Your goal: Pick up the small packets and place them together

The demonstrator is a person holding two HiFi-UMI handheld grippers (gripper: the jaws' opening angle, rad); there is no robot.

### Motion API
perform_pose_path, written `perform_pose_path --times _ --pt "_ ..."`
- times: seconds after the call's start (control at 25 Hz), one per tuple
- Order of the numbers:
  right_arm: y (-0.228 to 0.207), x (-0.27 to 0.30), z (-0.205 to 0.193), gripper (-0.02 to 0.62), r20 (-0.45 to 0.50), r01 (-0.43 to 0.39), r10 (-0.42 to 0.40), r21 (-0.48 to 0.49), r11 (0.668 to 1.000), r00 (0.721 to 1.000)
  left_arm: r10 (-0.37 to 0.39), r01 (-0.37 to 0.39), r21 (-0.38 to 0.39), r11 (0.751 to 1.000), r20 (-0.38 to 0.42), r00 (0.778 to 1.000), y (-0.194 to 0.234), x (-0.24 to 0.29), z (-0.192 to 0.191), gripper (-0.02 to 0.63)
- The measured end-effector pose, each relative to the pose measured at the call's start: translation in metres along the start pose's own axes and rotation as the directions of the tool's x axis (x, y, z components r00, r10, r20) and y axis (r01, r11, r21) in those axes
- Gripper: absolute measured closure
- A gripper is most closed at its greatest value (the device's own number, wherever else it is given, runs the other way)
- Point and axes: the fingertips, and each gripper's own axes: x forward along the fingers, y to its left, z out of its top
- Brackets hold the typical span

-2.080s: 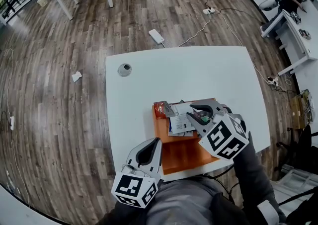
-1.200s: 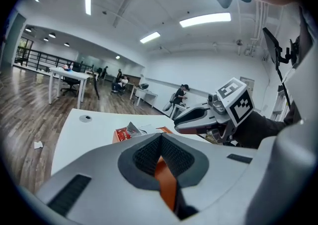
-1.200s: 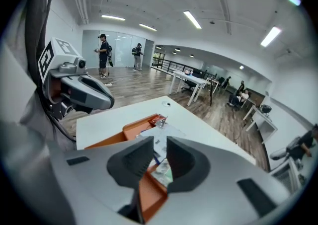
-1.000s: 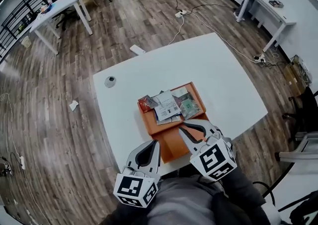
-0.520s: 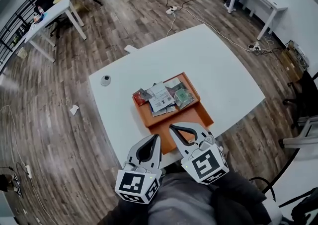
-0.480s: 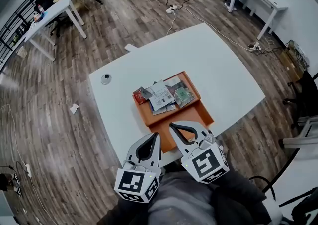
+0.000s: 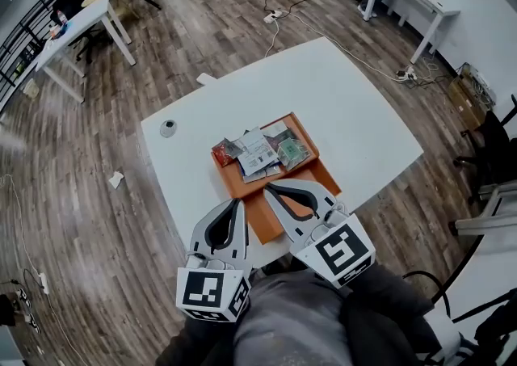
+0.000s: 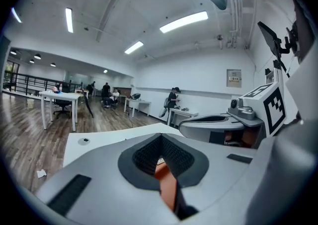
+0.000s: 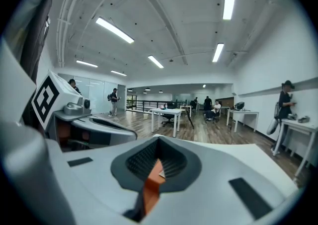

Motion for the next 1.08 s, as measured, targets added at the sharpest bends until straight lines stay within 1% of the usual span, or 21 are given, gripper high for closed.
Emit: perform_pose_path --times 0.16,0.36,0.52,0.8,0.92,1.0,1.08 --pt "0.001 -0.002 0.009 0.591 0.017 -0.002 0.002 0.002 1.0 1.0 0.01 -0.01 0.038 0.999 -0.013 1.0 -0.004 0.0 0.01 0.606" --pt "0.001 0.0 0.013 0.591 0.034 -0.001 0.001 0.004 1.0 0.999 0.0 0.0 0.028 1.0 -0.016 1.0 -0.009 -0.001 0.016 0.606" --pt "0.009 0.006 0.018 0.591 0.044 -0.032 0.032 0.003 0.999 0.999 0.003 -0.003 0.025 1.0 -0.018 1.0 -0.007 -0.004 0.016 0.606" --pt "0.011 0.003 0.018 0.591 0.033 -0.022 0.022 -0.003 1.0 0.999 -0.023 0.023 0.006 1.0 -0.013 1.0 -0.006 -0.002 0.012 0.606" --pt "0.005 0.001 0.014 0.591 0.022 0.004 -0.004 -0.015 1.0 1.0 -0.06 0.06 -0.005 0.998 -0.006 0.998 -0.012 0.005 0.01 0.606" --pt "-0.01 -0.008 0.01 0.591 0.006 0.059 -0.059 -0.029 0.998 0.998 -0.114 0.114 -0.013 0.993 0.005 0.993 -0.023 0.016 0.009 0.606" --pt "-0.028 -0.021 0.006 0.591 -0.013 0.13 -0.13 -0.044 0.991 0.991 -0.184 0.185 -0.022 0.983 0.018 0.983 -0.039 0.03 0.009 0.606"
